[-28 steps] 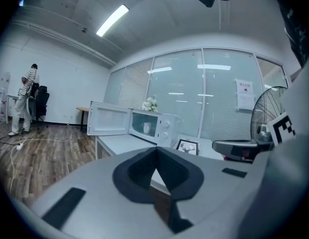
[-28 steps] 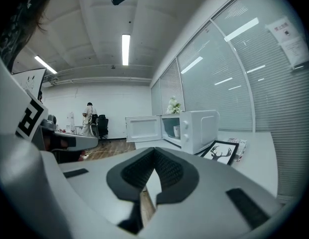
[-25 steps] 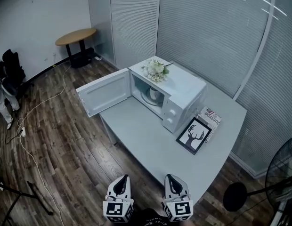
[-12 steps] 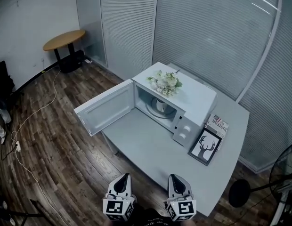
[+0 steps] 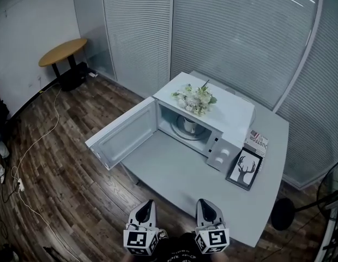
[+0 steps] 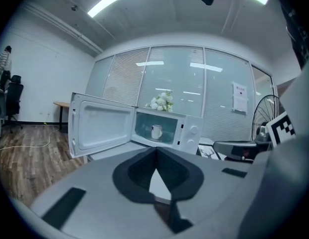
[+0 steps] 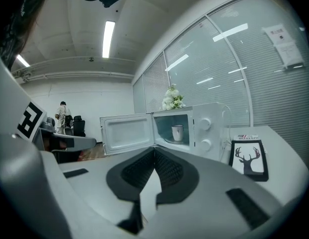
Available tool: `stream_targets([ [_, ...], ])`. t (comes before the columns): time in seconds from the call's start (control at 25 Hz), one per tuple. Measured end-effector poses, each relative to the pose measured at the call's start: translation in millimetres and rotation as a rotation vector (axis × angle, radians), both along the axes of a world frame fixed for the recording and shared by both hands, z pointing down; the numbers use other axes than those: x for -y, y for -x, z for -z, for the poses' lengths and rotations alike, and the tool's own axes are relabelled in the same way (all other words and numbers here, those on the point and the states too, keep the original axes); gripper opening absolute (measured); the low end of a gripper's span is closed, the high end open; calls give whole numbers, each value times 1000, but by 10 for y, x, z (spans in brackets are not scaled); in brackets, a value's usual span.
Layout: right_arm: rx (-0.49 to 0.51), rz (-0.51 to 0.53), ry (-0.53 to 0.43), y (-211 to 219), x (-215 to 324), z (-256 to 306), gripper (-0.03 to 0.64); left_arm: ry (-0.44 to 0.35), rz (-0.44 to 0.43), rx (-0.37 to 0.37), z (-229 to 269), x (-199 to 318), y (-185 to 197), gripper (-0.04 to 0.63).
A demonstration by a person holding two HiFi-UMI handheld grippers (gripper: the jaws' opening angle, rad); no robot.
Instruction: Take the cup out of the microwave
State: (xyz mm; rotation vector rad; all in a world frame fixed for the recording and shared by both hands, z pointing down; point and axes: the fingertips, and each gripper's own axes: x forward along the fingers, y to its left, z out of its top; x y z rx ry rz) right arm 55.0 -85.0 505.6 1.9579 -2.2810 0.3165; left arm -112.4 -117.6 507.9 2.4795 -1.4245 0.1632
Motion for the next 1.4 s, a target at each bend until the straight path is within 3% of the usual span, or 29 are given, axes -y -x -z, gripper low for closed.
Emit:
stream_targets([
  [0.92,-15,36,53,-180,1004,-39,8,7,25,-4,26,819,-235,6],
  [1.04,-2,68,53,-194,1209,-14,127,8,39,4,11,877,-253,6],
  [1.4,23,40,57,-304,1730,-56,146,9,79,23,18,1002,-238,6],
])
